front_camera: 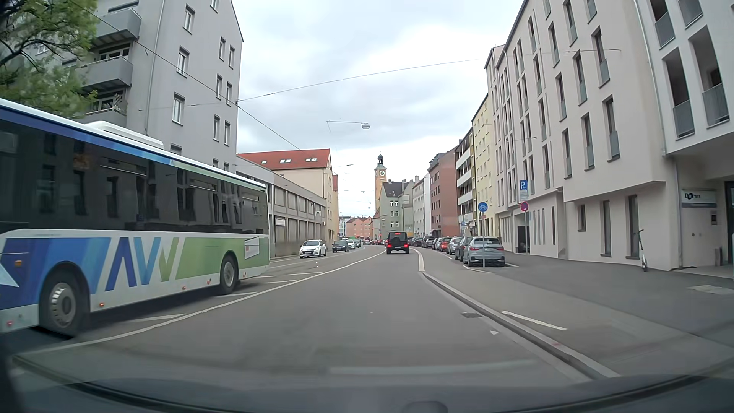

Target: Follow the waypoints while adhering to traffic rules and regulations

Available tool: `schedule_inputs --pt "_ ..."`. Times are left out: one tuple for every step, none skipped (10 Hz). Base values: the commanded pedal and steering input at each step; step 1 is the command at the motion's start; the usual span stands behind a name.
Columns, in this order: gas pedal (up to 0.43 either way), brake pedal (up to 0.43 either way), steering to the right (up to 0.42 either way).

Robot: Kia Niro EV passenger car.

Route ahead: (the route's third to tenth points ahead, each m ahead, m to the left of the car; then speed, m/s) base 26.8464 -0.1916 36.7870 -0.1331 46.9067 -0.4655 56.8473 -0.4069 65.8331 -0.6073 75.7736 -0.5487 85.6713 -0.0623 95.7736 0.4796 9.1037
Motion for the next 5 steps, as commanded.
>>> schedule_inputs --pt "0.177 0.0 -0.001" --pt "0.177 0.0 -0.001" --pt "0.177 0.0 -0.001" --pt "0.177 0.0 -0.001" --pt "0.177 0.0 -0.001"
